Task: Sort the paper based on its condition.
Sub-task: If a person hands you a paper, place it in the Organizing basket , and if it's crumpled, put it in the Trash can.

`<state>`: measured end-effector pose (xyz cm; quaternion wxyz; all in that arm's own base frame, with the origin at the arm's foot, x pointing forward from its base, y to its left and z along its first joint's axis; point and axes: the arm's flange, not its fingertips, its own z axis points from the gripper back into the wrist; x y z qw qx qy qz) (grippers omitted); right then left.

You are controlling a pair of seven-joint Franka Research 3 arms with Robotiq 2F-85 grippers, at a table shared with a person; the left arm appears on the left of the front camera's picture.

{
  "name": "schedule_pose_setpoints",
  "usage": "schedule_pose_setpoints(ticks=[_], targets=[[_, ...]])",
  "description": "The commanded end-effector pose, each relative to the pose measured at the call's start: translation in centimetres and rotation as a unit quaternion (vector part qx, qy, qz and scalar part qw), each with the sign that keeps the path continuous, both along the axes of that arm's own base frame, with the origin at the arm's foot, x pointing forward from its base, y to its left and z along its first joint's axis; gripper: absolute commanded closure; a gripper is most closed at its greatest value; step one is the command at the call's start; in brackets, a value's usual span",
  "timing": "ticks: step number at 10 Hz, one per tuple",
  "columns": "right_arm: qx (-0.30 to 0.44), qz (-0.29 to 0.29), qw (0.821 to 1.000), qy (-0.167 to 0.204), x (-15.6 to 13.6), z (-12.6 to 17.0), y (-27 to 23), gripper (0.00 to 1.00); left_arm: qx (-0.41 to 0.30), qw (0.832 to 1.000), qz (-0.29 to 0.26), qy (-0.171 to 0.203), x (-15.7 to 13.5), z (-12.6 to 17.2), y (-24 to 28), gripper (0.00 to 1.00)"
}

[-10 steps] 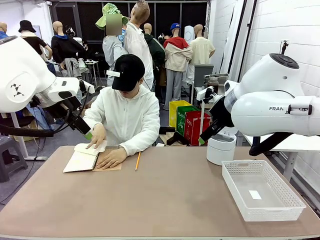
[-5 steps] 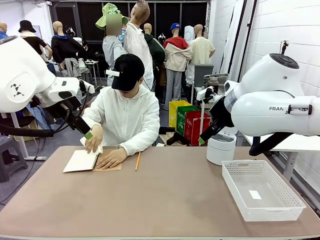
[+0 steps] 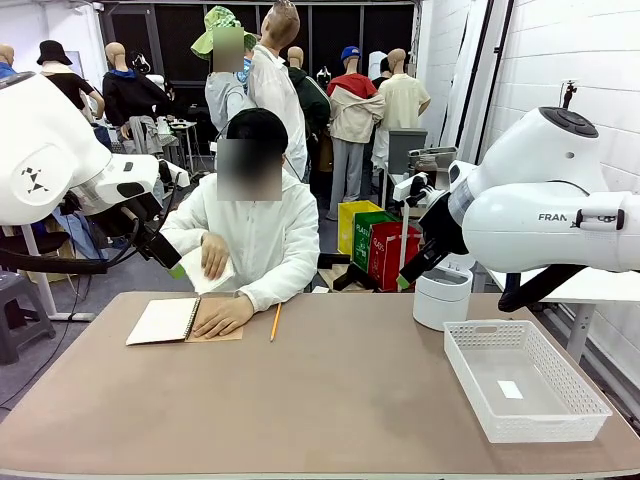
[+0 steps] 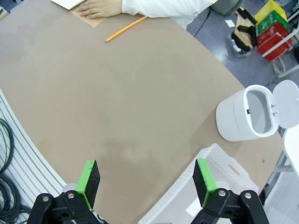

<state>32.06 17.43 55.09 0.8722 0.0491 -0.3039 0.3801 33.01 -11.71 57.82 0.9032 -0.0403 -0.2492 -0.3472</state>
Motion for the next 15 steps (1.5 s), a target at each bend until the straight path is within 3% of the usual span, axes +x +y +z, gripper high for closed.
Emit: schedule_pose_setpoints(ticks=[1,15], targets=[[0.001,0.001,1.0,0.001,0.01,-0.02,0.0,0.0,-0.006,1.0,-0.008,0.002,-0.07,0.06,-0.03,0.0],[0.001,0.001,1.0,0.001,0.01,-0.02,0.0,0.0,-0.006,1.0,-0.008,0.002,-0.07,0.06,-0.03,0.0]])
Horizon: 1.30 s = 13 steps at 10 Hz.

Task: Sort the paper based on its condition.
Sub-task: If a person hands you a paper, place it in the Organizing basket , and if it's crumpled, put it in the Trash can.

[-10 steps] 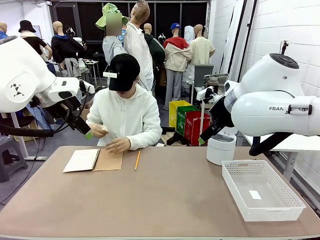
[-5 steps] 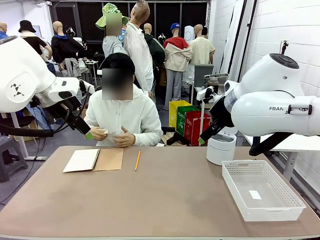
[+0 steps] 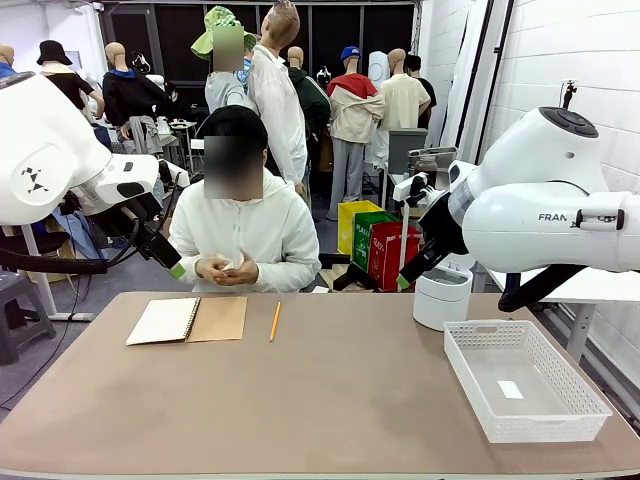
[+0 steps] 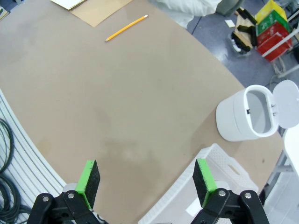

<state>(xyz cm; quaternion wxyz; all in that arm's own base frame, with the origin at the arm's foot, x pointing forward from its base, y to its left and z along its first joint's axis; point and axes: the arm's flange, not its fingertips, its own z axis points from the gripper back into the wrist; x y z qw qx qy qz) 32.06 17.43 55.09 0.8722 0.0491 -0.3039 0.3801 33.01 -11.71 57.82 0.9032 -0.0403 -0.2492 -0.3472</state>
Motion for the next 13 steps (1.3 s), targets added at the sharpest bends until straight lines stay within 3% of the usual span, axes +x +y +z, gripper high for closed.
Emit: schedule_pose_setpoints(ticks=[1,13], targets=[[0.001,0.001,1.0,0.001,0.01,-0.02,0.0,0.0,-0.006,1.0,-0.008,0.002,-0.07,0.06,-0.03,0.0],[0.001,0.001,1.0,0.001,0.01,-0.02,0.0,0.0,-0.006,1.0,-0.008,0.002,-0.07,0.06,-0.03,0.0]])
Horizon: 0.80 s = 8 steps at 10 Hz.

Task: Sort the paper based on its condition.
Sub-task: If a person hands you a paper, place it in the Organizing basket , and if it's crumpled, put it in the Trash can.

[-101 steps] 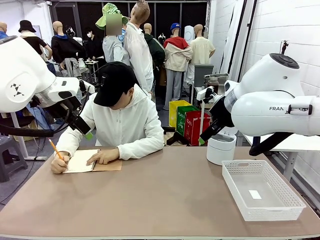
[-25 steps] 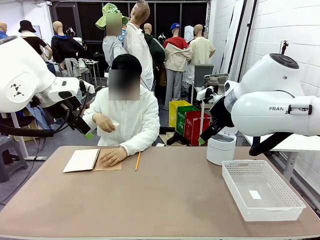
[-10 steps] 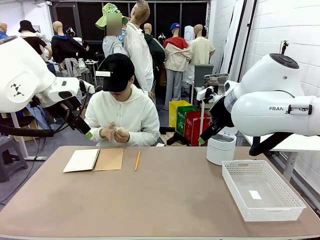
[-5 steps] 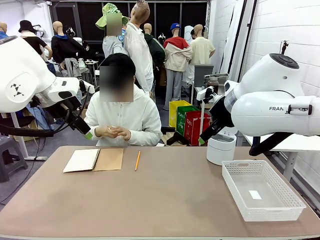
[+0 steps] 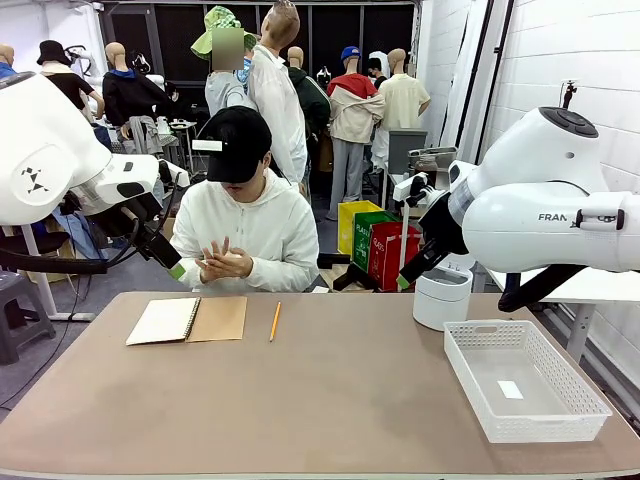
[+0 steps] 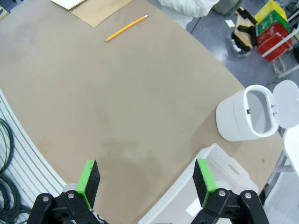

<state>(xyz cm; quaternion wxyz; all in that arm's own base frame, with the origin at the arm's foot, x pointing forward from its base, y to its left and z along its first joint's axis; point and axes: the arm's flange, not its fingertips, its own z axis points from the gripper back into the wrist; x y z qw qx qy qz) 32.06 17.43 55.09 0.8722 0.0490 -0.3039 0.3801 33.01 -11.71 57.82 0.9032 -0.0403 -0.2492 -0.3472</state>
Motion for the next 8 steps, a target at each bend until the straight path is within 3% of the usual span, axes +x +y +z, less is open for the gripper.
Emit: schedule_pose_setpoints(ticks=[1,8], targets=[[0.001,0.001,1.0,0.001,0.01,-0.02,0.0,0.0,-0.006,1.0,-0.008,0.002,-0.07,0.06,-0.03,0.0],[0.001,0.001,1.0,0.001,0.01,-0.02,0.0,0.0,-0.006,1.0,-0.008,0.002,-0.07,0.06,-0.03,0.0]])
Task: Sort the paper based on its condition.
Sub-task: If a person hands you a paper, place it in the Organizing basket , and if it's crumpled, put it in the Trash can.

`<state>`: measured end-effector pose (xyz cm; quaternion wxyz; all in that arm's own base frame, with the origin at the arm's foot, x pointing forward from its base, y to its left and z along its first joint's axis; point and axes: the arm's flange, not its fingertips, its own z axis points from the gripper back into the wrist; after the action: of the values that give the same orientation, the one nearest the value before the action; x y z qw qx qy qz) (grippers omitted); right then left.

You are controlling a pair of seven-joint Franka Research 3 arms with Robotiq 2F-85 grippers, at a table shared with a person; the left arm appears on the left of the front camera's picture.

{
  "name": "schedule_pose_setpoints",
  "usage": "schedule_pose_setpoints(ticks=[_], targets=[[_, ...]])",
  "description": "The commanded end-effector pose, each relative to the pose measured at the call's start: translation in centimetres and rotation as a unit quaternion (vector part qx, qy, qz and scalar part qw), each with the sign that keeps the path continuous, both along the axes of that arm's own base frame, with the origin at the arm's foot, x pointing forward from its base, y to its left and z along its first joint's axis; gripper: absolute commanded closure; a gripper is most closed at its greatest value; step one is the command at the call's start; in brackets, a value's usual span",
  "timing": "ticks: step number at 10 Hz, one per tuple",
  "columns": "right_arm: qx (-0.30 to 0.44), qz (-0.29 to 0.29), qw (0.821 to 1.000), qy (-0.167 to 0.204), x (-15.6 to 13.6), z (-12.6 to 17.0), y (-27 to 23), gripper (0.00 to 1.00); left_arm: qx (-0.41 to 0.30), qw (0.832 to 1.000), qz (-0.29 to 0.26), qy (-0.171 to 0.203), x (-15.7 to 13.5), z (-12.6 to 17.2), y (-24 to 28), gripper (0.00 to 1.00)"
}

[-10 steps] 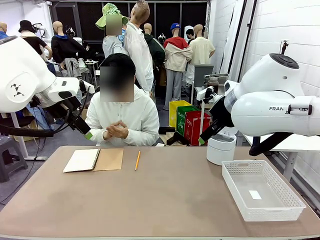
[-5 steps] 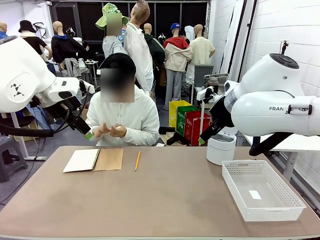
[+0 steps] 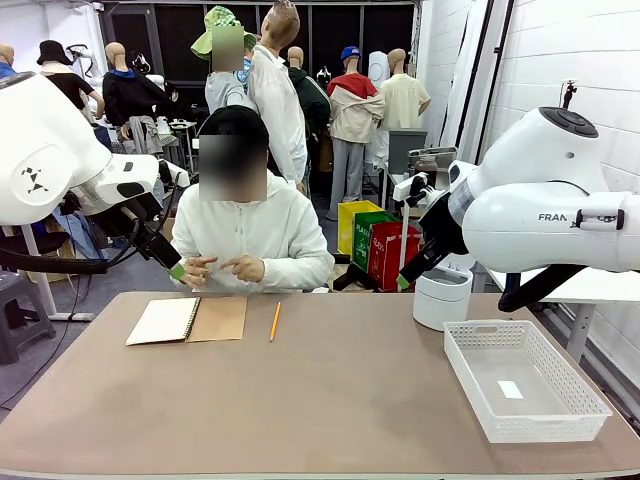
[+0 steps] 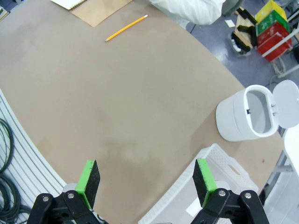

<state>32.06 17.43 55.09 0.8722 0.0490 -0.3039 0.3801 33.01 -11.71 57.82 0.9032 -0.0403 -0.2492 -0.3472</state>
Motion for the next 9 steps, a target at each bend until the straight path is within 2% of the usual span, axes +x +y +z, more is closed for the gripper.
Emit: schedule_pose_setpoints(ticks=[1,9], targets=[[0.001,0.001,1.0,0.001,0.01,-0.02,0.0,0.0,-0.006,1.0,-0.008,0.002,-0.07,0.06,-0.03,0.0],[0.001,0.001,1.0,0.001,0.01,-0.02,0.0,0.0,-0.006,1.0,-0.008,0.002,-0.07,0.06,-0.03,0.0]])
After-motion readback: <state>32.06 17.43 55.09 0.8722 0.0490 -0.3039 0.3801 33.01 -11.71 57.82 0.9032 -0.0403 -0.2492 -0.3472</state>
